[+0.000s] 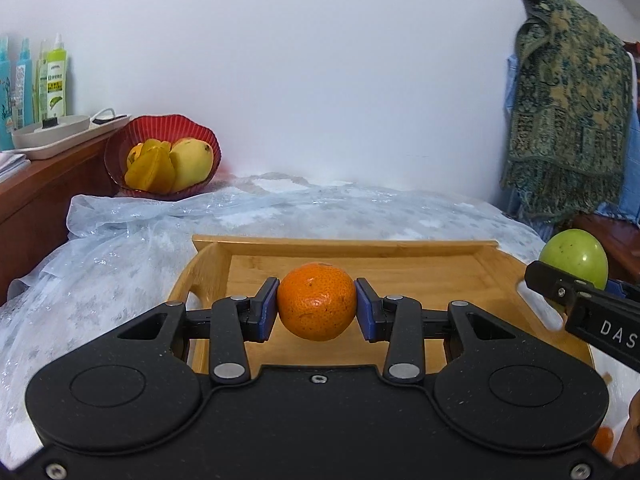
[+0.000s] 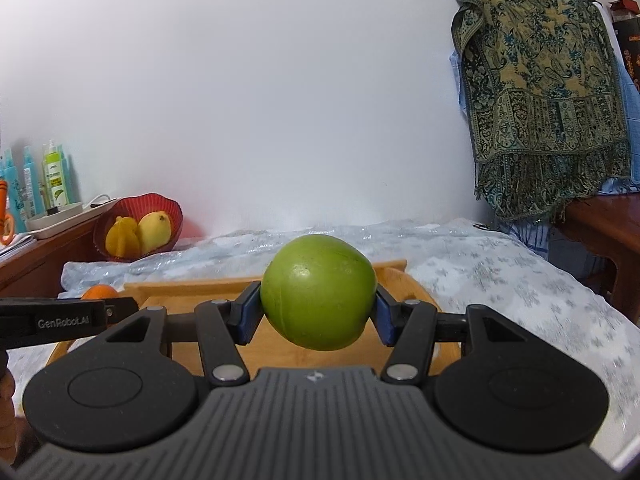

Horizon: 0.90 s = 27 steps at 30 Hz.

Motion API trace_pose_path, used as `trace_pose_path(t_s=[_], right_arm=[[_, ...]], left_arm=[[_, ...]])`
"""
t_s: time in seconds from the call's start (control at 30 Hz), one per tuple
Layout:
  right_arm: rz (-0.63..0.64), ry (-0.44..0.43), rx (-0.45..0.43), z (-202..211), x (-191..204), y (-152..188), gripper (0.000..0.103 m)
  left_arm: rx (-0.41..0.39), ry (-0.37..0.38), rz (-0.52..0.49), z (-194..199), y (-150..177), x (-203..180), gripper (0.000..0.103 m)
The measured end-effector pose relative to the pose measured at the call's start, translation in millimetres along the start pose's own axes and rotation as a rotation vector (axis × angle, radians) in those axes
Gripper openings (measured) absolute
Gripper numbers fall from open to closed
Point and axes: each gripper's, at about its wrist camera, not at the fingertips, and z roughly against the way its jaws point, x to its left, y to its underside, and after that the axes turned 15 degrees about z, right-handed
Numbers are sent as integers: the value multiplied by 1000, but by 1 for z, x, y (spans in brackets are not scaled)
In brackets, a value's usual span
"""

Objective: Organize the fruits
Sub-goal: 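Lift the mandarin with the left gripper while the right gripper carries the green fruit over the tray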

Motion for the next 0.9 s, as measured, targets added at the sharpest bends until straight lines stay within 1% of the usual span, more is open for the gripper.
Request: trace_pose_path(t_s=[0.13,0.33,0.57,0.9], right_arm=[[3,-4,33,-23,-8,-7,59],[-14,-21,111,-57,-16,-9,59],[22,-38,159,-83,-13,-12,59],[14,-55,233,-113,-14,-10,59]], left_arm=[[30,-6,17,-17,-8,1,38],[76,-18,26,-39,-14,2,38],[110,-51,49,-68,-24,7,38],[146,-87,80,-93,-33,23,38]])
